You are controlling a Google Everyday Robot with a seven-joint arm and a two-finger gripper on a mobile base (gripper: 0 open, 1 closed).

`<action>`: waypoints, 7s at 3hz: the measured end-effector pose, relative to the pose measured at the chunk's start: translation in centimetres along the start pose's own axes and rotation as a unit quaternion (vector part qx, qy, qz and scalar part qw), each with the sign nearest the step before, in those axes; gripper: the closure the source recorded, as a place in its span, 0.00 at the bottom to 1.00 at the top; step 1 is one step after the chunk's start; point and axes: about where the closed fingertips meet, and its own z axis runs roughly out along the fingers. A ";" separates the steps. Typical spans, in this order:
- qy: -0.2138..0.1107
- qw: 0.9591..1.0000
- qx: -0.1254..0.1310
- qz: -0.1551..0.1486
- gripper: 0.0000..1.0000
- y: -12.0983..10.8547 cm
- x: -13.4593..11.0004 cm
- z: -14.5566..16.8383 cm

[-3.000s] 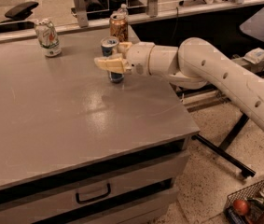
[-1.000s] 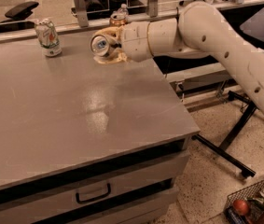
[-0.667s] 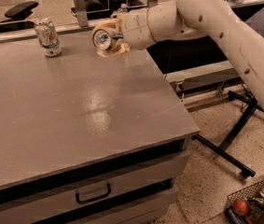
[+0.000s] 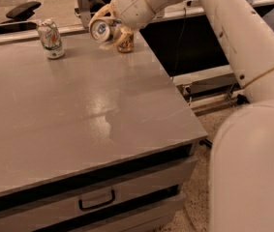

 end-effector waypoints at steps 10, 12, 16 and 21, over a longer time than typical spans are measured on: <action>0.117 0.901 -0.409 -0.090 1.00 10.2 -9.2 9.5; 0.128 0.897 -0.415 -0.081 0.62 11.5 -9.7 10.0; 0.132 0.894 -0.423 -0.057 0.00 13.0 -9.5 9.9; 0.196 0.943 -0.232 0.137 0.00 17.4 -7.7 -1.3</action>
Offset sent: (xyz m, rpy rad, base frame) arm -0.1585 -0.0612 -0.0763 -0.6377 0.2296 0.2692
